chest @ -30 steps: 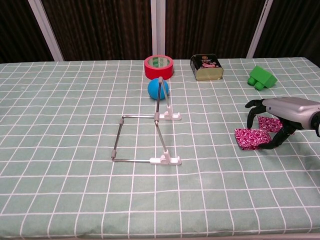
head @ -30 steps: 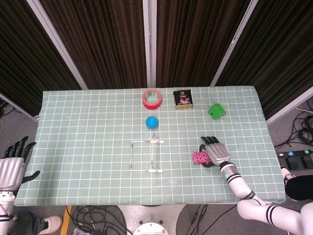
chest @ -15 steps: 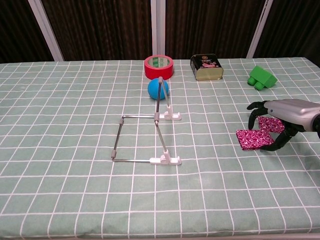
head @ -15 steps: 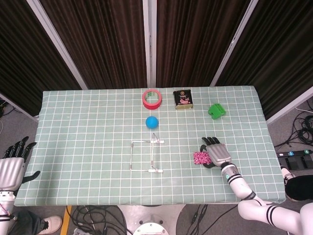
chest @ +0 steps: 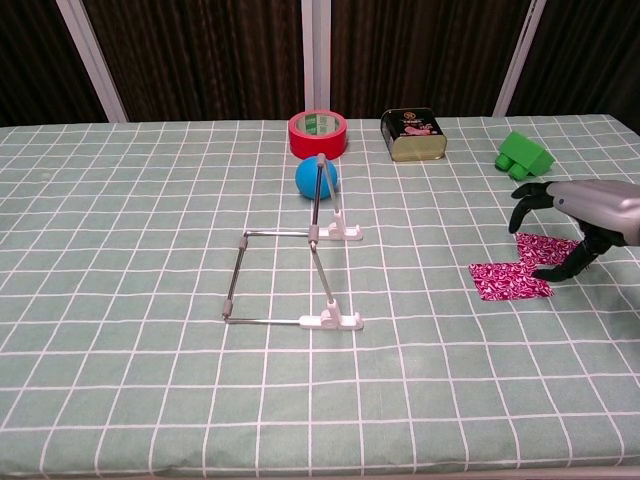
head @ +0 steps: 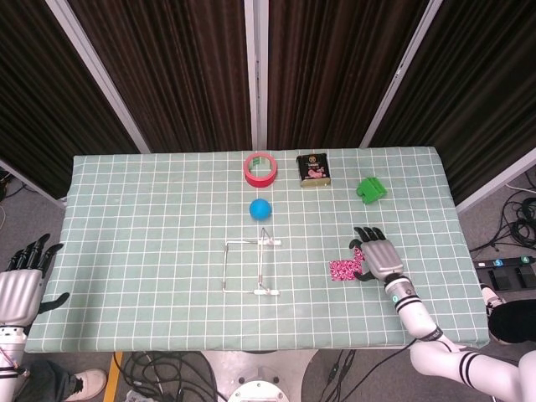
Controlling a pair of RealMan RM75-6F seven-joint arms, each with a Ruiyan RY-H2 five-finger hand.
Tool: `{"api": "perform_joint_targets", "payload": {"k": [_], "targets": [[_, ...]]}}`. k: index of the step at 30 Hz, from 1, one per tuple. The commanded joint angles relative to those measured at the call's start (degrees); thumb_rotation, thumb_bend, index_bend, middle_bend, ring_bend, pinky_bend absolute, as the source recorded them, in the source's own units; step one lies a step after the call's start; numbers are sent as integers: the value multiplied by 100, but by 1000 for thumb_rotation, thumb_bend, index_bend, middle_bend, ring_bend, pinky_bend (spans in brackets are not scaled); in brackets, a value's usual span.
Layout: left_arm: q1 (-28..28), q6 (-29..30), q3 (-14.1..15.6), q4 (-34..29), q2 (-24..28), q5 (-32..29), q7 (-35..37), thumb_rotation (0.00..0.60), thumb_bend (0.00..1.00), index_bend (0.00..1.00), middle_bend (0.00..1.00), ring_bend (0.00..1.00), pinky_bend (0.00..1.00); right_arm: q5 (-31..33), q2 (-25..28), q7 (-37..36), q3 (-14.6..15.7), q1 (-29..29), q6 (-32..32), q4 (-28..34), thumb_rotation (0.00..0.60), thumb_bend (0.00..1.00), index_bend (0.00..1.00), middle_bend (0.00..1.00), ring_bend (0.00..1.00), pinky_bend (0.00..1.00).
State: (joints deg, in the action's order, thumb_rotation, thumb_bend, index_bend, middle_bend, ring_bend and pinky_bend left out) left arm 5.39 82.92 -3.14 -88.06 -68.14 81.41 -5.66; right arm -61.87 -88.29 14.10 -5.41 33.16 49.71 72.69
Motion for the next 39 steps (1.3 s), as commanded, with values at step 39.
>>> {"api": "perform_joint_targets", "payload": {"k": [39], "targets": [[-40, 30, 9, -129, 110, -9, 0, 600, 80, 218, 162, 132, 186, 597, -696, -7, -342, -54, -406, -1386, 536, 134, 306, 46, 0, 0]]}}
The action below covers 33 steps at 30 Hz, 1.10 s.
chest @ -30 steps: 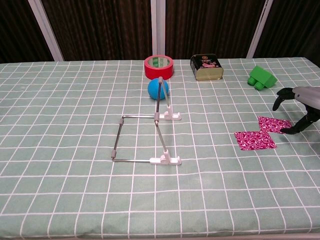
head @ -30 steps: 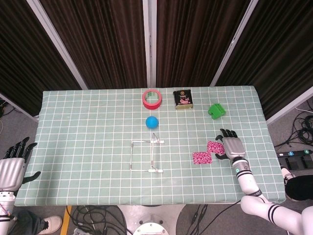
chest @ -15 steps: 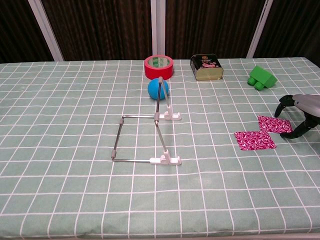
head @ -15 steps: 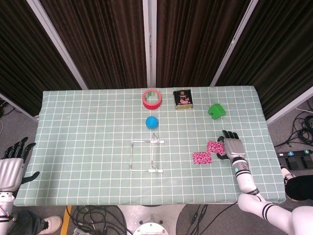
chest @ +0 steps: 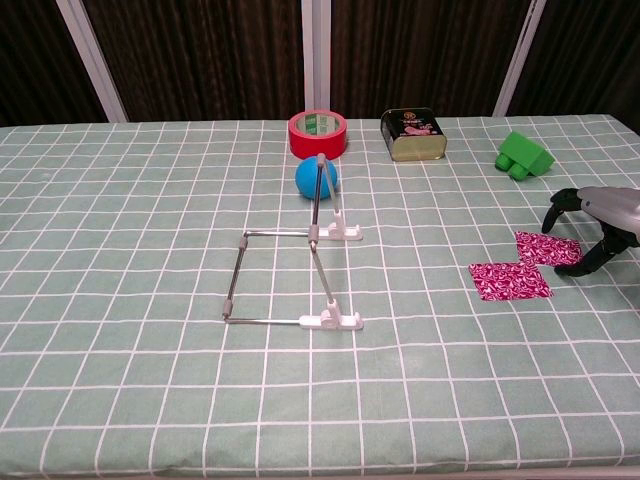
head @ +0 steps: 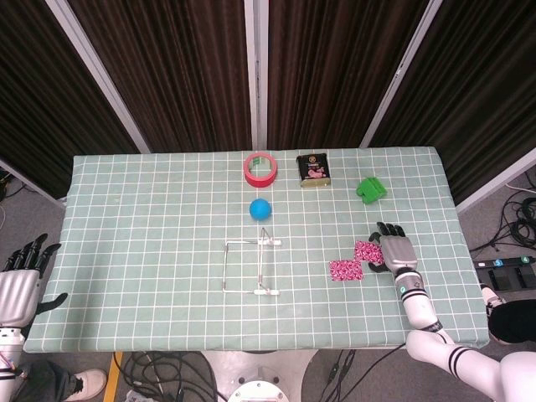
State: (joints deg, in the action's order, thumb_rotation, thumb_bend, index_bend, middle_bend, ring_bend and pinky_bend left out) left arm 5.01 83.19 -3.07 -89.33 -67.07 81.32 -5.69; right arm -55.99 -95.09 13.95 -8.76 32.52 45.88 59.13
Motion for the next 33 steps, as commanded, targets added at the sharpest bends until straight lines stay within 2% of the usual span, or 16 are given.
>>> {"api": "perform_joint_targets", "payload": {"k": [1, 5, 11, 17, 26, 30, 33], "targets": [[-2, 5, 0, -4, 4, 1, 2, 600, 80, 218, 162, 132, 186, 13, -21, 13, -8, 14, -35, -45, 535, 134, 306, 46, 0, 0], [2, -1, -4, -3, 5, -2, 2, 600, 80, 218, 163, 132, 186, 20, -48, 34, 0, 16, -75, -91, 534, 133, 318, 46, 0, 0], [9, -11, -1, 0, 1, 7, 5, 600, 80, 218, 162, 132, 186, -9, -49, 4, -36, 10, -37, -90, 541, 133, 402, 61, 0, 0], [6, -3, 1, 8, -4, 14, 9, 600, 81, 218, 162, 132, 186, -44, 82, -22, -75, -18, 33, 24, 537, 134, 408, 63, 0, 0], [29, -8, -11, -23, 9, 27, -32, 600, 81, 218, 162, 132, 186, -570, 716, -462, -146, 17, 118, 775, 538, 134, 407, 63, 0, 0], [31, -10, -10, -52, 1, 22, -65, 600, 80, 218, 162, 132, 186, -972, 989, -884, -15, 90, -179, 1229, 536, 137, 405, 63, 0, 0], [26, -18, -1, -65, 5, 11, -82, 600, 81, 218, 163, 132, 186, -1237, 1002, -1008, 137, 154, -328, 1318, 535, 137, 401, 62, 0, 0]]}}
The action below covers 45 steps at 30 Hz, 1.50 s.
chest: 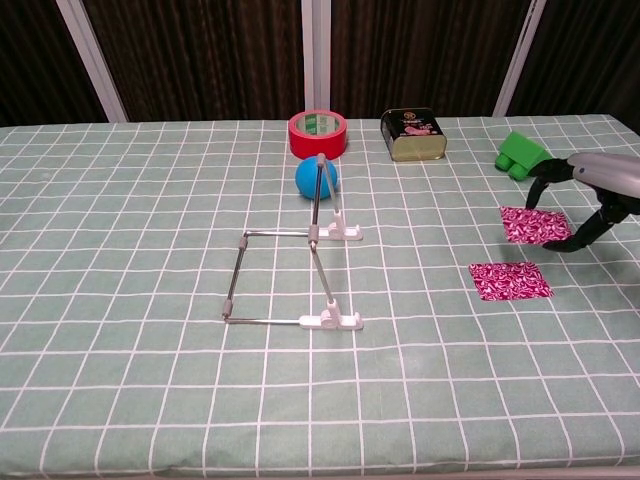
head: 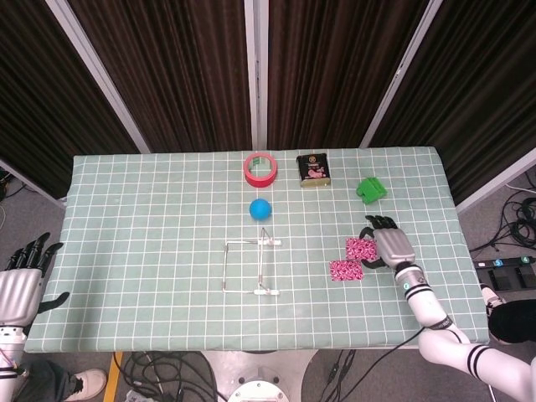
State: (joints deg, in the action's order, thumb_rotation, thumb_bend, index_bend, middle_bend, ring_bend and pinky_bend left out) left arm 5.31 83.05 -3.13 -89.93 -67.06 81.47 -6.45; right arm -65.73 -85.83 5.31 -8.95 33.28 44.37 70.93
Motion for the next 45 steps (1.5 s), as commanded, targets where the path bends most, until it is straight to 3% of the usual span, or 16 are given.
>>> {"api": "perform_joint_targets", "payload": {"k": [1, 15, 45], "targets": [[-5, -5, 7, -10, 9, -7, -9, 600, 80, 218, 163, 132, 186, -322, 57, -161, 196, 97, -206, 128, 534, 136, 400, 63, 0, 0], [-33, -4, 41, -19, 24, -6, -5, 600, 81, 218, 162, 132, 186, -665, -207, -233, 489, 153, -205, -168, 537, 134, 395, 65, 0, 0], [-32, -38, 44, 51, -12, -12, 122, 600, 81, 218, 162, 132, 186, -607, -218, -18, 611, 141, -144, -185, 485, 134, 308, 65, 0, 0]]}}
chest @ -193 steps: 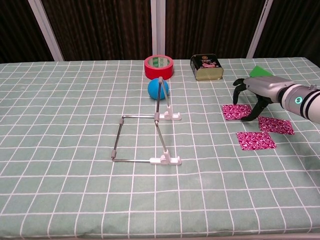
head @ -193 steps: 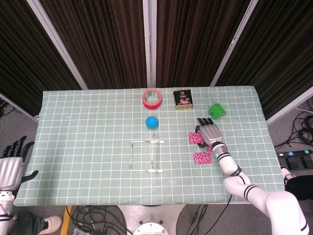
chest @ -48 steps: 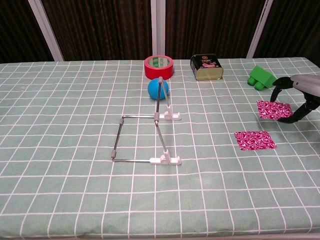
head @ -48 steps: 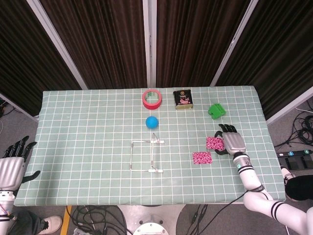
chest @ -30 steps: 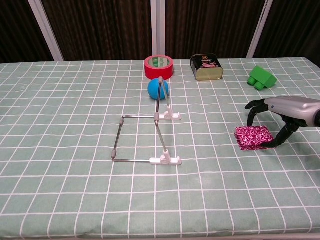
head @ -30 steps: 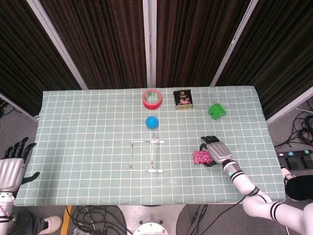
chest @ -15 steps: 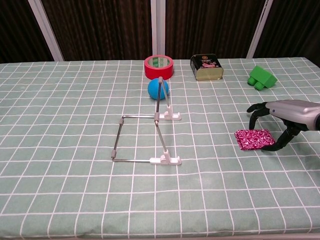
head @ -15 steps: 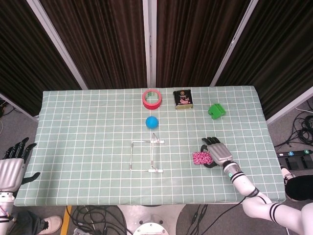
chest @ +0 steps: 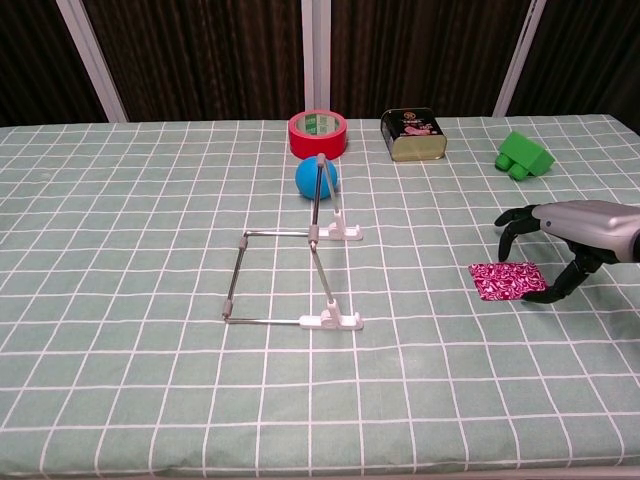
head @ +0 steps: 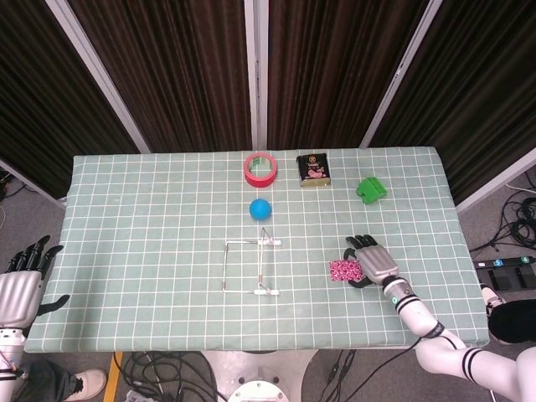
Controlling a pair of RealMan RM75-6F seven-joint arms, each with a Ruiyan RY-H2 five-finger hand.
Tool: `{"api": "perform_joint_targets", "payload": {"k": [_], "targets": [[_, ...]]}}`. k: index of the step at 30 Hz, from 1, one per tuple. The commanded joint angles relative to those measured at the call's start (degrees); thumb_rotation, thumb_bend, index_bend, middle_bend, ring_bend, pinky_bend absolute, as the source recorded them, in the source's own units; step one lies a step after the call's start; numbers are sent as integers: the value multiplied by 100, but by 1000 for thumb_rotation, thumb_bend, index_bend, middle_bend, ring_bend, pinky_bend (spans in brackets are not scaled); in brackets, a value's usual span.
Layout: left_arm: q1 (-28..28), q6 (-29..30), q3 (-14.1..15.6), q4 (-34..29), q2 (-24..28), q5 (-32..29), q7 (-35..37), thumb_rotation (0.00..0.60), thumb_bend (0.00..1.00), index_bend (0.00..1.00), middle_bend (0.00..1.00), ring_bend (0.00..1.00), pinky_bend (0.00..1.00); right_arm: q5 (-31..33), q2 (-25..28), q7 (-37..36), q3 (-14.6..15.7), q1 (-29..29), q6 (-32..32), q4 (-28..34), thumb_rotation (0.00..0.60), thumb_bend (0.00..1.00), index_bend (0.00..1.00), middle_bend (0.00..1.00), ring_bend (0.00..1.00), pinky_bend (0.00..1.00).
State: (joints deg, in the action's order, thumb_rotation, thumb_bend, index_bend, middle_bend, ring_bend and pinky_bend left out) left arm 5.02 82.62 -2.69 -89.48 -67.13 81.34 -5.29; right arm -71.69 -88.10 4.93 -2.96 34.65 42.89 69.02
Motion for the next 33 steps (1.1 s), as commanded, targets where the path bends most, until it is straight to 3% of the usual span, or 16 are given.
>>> {"api": "perform_joint_targets", "payload": {"k": [1, 8, 14, 21, 33], "targets": [[-4, 5, 4, 13, -8, 4, 11, 600, 81, 218, 162, 132, 186, -13, 13, 36, 18, 6, 2, 8, 480, 135, 305, 64, 0, 0], [-11, 21, -14, 45, -7, -9, 45, 600, 80, 218, 162, 132, 186, -27, 262, -48, -155, -128, 479, 231, 483, 134, 247, 65, 0, 0], [-26, 75, -116, 56, -40, -148, 55, 600, 81, 218, 162, 132, 186, 80, 990, -297, -432, -618, 1452, 1119, 515, 134, 242, 63, 0, 0], [-74, 127, -128, 64, -74, -251, -151, 600, 80, 218, 162, 132, 186, -411, 1821, -518, -219, -1597, 3000, 2162, 508, 135, 204, 33, 0, 0], [-171, 325, -108, -101, -101, -220, -426, 600, 80, 218, 163, 132, 186, -999, 2371, -511, 166, -2501, 4118, 2878, 512, 136, 198, 32, 0, 0]]}}
